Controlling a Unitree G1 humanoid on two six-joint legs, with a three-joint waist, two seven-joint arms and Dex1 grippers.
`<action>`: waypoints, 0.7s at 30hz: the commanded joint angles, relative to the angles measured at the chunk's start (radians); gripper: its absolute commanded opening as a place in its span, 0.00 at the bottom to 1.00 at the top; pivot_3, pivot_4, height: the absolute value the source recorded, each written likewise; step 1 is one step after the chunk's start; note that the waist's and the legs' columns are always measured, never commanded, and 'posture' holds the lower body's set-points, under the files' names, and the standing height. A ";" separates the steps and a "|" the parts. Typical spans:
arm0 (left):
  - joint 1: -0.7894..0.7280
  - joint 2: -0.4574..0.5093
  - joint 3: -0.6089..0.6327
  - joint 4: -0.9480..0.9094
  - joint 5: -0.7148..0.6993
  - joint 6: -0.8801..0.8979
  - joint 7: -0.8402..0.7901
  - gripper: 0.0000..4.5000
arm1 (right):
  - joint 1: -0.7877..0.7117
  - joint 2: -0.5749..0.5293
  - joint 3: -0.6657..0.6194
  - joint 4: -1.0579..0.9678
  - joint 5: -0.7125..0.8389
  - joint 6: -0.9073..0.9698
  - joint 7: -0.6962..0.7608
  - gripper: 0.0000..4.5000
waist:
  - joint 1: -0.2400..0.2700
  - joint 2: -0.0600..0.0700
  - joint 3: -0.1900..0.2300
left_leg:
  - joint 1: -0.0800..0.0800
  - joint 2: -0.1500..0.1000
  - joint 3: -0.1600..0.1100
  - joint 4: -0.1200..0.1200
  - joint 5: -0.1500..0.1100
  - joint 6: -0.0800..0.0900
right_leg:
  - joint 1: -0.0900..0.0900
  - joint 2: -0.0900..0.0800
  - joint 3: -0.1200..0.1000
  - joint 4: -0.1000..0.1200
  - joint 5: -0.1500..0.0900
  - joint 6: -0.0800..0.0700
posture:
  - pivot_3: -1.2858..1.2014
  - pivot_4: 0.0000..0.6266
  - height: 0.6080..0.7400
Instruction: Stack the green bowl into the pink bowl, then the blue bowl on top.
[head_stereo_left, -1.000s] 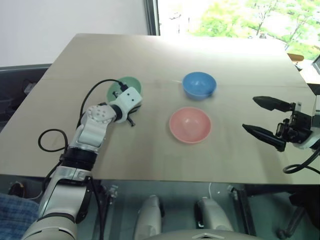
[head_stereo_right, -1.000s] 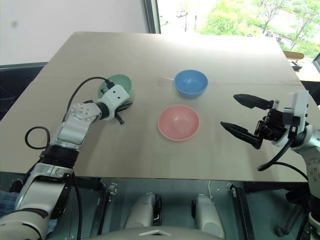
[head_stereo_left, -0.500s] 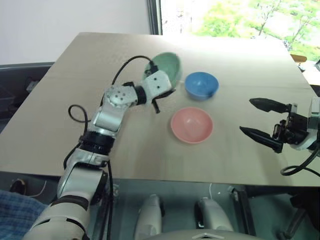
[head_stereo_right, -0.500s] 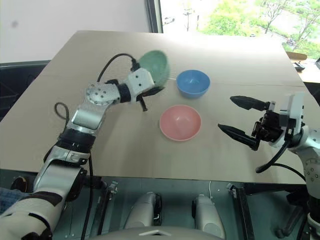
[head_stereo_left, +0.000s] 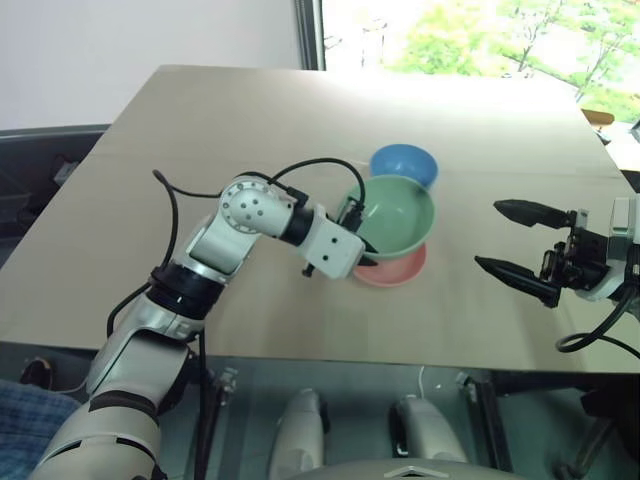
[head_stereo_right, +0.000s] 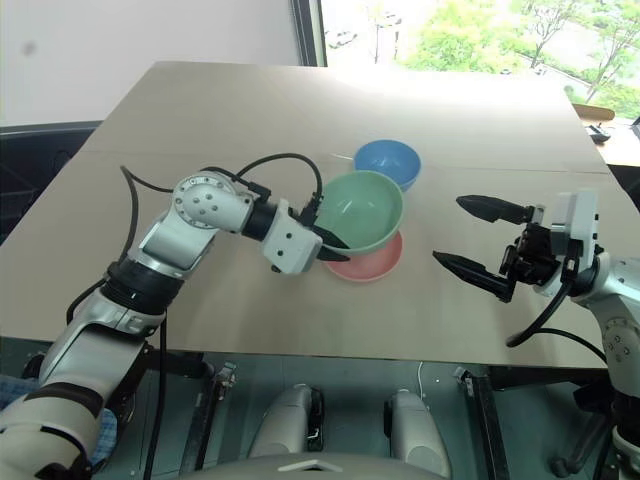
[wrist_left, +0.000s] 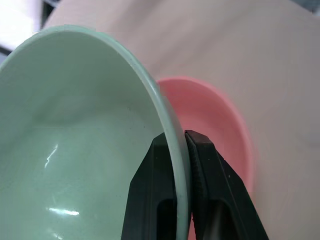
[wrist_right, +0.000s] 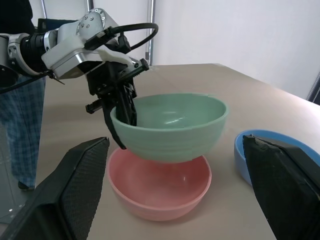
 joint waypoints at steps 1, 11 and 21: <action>-0.009 -0.012 0.012 -0.011 -0.010 -0.043 0.006 0.01 | 0.000 -0.015 -0.016 -0.016 0.005 -0.024 -0.002 1.00 | -0.001 0.000 0.000 | 0.000 0.000 0.000 0.000 0.000 0.000 | 0.000 0.000 0.000 0.000 0.000 0.000 | 0.52 0.24 1.00; 0.041 -0.027 0.062 -0.029 -0.122 0.002 0.004 0.79 | 0.003 -0.025 -0.014 -0.009 0.003 -0.028 0.004 1.00 | -0.003 0.000 0.000 | 0.000 0.000 0.000 0.000 0.000 0.000 | 0.000 0.000 0.000 0.001 0.000 0.000 | 0.52 0.24 1.00; 0.139 -0.045 0.313 -0.044 -0.390 0.385 0.183 0.99 | -0.005 -0.034 0.006 0.025 -0.022 -0.045 0.019 1.00 | -0.004 0.000 0.000 | 0.001 0.001 -0.001 0.001 0.000 0.000 | 0.000 0.000 0.000 0.001 0.000 0.000 | 0.52 0.24 1.00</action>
